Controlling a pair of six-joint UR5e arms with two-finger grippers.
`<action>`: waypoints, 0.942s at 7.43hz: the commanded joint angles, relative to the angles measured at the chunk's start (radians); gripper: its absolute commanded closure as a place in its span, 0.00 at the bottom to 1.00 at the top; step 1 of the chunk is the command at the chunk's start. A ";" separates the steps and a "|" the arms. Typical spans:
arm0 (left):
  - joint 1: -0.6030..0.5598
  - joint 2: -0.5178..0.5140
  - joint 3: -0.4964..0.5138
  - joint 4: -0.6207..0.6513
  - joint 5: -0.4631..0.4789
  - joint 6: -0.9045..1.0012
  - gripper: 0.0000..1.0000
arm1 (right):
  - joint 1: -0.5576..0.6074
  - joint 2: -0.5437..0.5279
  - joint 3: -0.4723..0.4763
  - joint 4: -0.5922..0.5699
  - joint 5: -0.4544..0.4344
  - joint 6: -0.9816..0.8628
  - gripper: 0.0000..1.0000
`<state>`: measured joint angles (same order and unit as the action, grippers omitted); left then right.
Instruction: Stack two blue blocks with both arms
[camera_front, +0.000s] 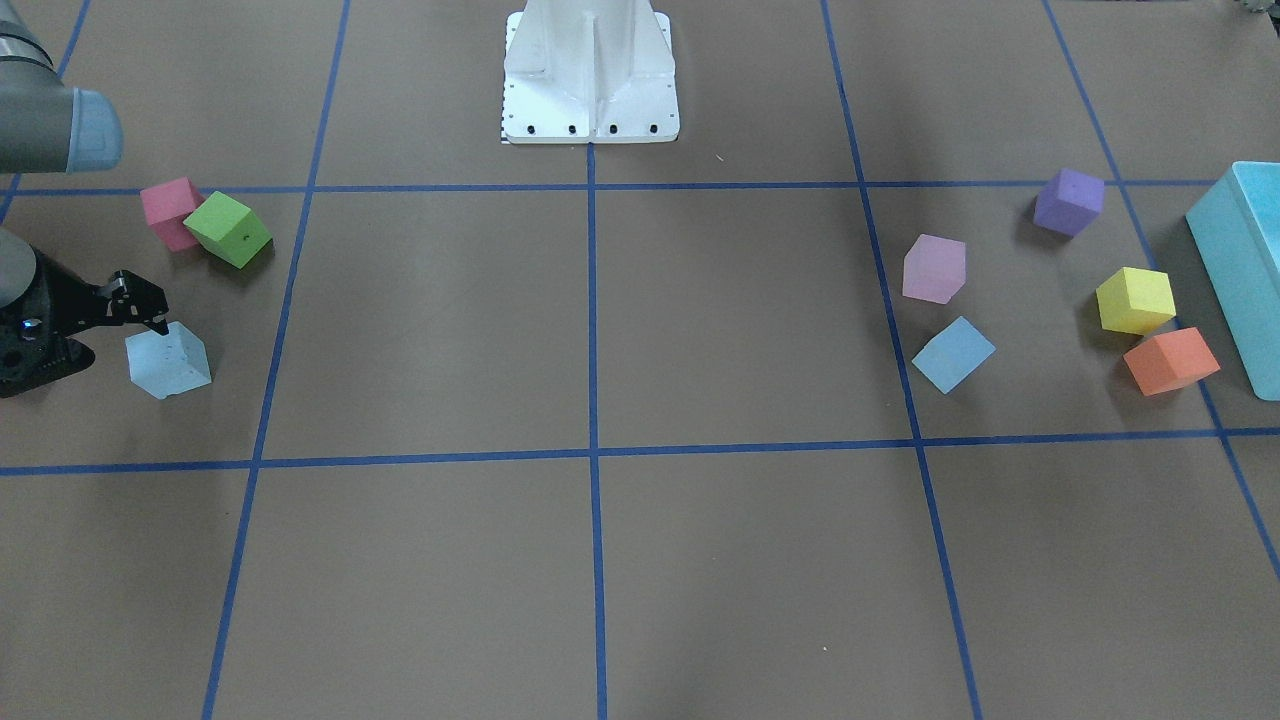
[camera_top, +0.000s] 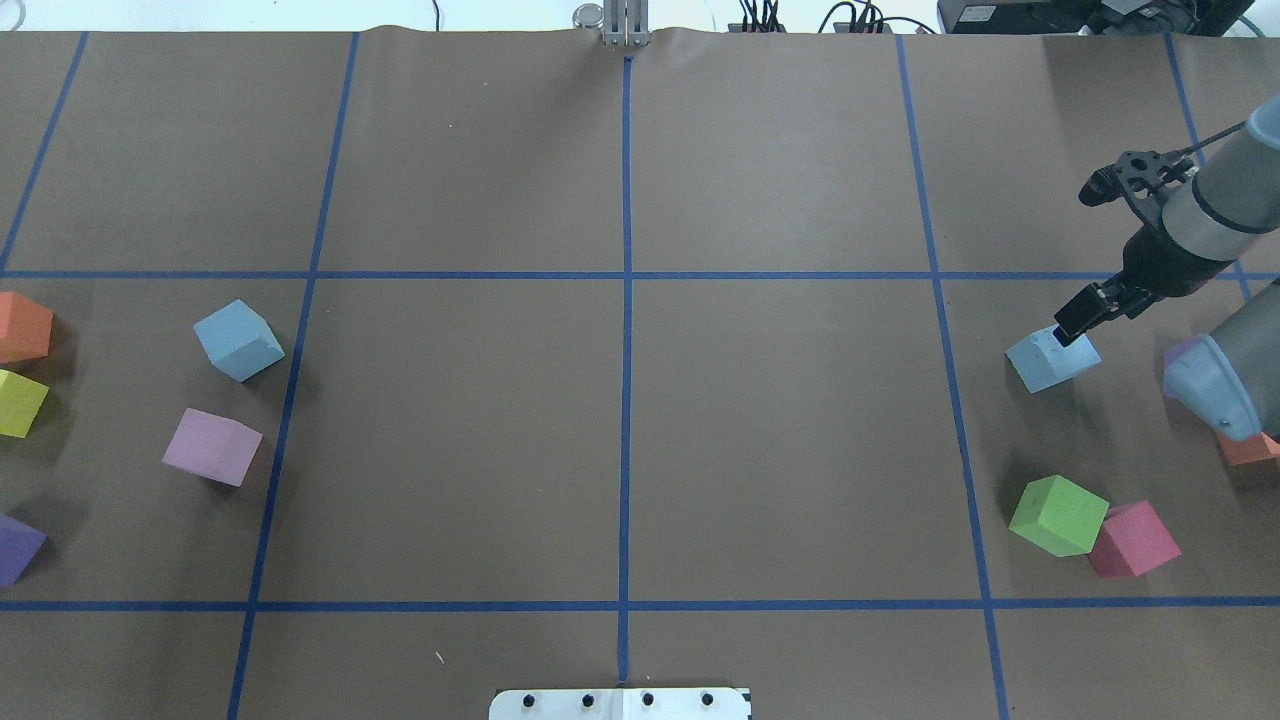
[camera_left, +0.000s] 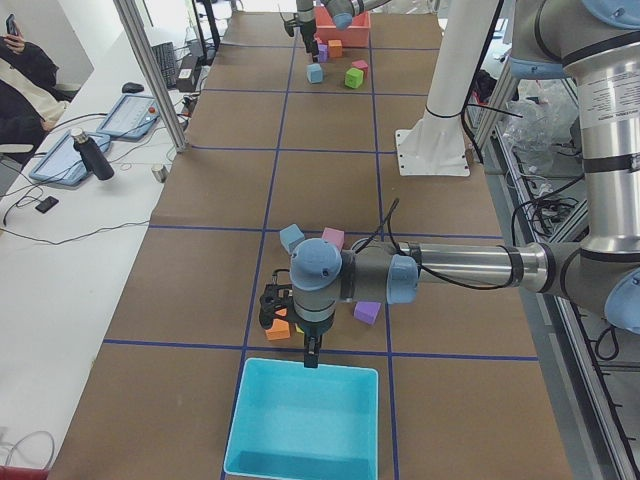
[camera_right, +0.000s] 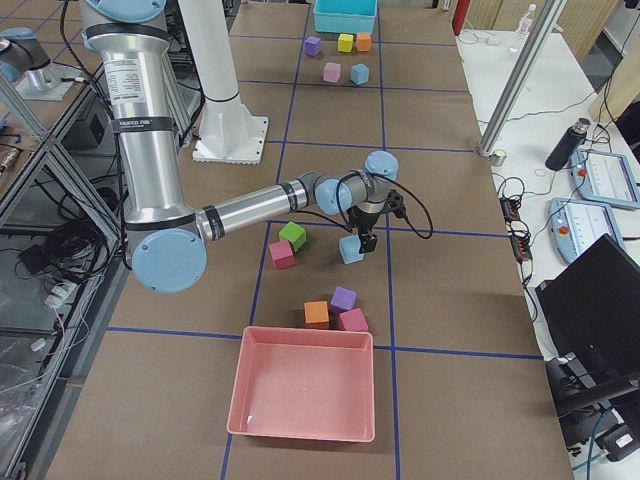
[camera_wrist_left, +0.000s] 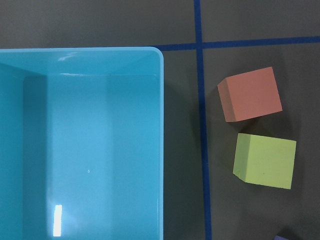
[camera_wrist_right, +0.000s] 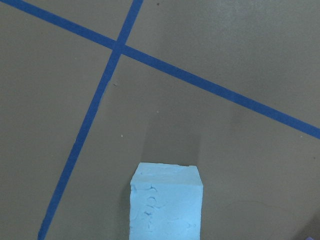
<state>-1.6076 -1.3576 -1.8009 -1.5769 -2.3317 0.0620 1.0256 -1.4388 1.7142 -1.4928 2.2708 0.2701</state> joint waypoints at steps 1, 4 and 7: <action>0.000 0.000 0.000 0.000 0.000 0.001 0.02 | -0.025 0.001 -0.051 0.110 -0.011 0.131 0.00; 0.000 0.000 0.002 0.002 0.000 -0.001 0.02 | -0.058 0.003 -0.056 0.143 -0.036 0.176 0.00; 0.000 0.000 0.002 0.002 0.000 -0.001 0.02 | -0.096 0.001 -0.071 0.143 -0.076 0.175 0.00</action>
<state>-1.6076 -1.3576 -1.7995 -1.5755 -2.3316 0.0621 0.9446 -1.4366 1.6534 -1.3509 2.2021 0.4456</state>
